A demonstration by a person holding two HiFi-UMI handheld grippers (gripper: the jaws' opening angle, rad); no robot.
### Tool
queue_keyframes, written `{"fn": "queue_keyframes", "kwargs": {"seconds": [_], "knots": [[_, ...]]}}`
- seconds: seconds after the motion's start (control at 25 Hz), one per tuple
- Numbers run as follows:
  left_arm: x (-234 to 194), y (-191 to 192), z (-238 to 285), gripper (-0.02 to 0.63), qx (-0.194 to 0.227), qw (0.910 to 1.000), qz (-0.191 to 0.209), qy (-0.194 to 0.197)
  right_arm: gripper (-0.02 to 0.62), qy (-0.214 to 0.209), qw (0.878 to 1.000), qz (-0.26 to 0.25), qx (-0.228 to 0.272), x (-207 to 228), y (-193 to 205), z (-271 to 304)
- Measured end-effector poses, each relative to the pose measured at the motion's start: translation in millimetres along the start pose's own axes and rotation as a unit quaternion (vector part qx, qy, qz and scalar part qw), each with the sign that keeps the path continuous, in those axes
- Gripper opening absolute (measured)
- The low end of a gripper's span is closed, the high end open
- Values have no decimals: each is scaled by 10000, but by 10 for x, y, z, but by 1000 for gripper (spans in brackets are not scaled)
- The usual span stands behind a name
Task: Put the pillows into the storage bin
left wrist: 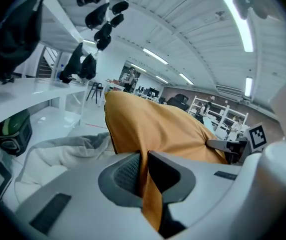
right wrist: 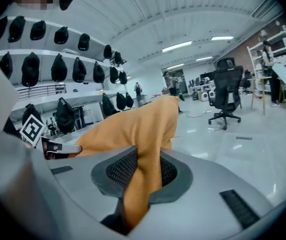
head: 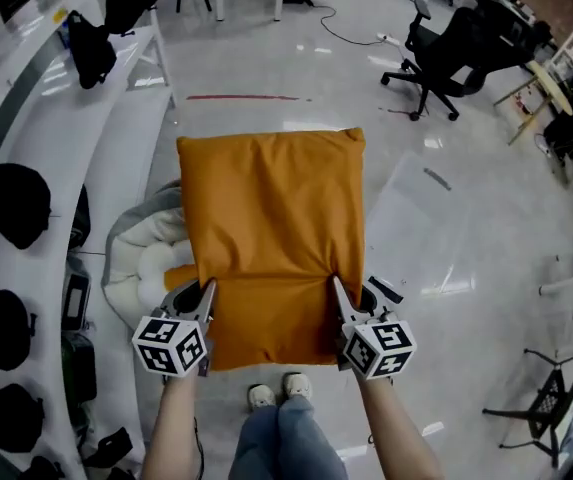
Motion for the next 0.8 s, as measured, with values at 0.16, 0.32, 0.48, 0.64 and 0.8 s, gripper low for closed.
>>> {"fn": "queue_keyframes", "kwargs": {"seconds": [0.16, 0.32, 0.48, 0.64, 0.8], "knots": [[619, -209, 383, 54, -122, 9977, 409, 535, 72, 599, 9973, 328, 254, 511, -54, -531], [1275, -317, 863, 54, -303, 9913, 745, 1044, 75, 1189, 9899, 610, 479, 1061, -76, -1007], [1817, -353, 1357, 54, -463, 9844, 1037, 1346, 77, 1568, 9818, 853, 648, 1628, -40, -1263], [2397, -302, 2004, 54, -637, 9755, 1306, 1649, 78, 1960, 9717, 1071, 764, 2314, 52, -1471], [2871, -253, 2723, 54, -747, 9711, 1416, 1768, 80, 2156, 9661, 1191, 781, 3084, 85, -1461]]}}
Point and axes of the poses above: the fingertips, and each gripper's own axes: z forward along the fingers, x to its right, y out of its underside, the point moved 7 cm from there along -z, backward along the fingers, and after that the axes turned 1 degree about -x, right-handed, at the moved point
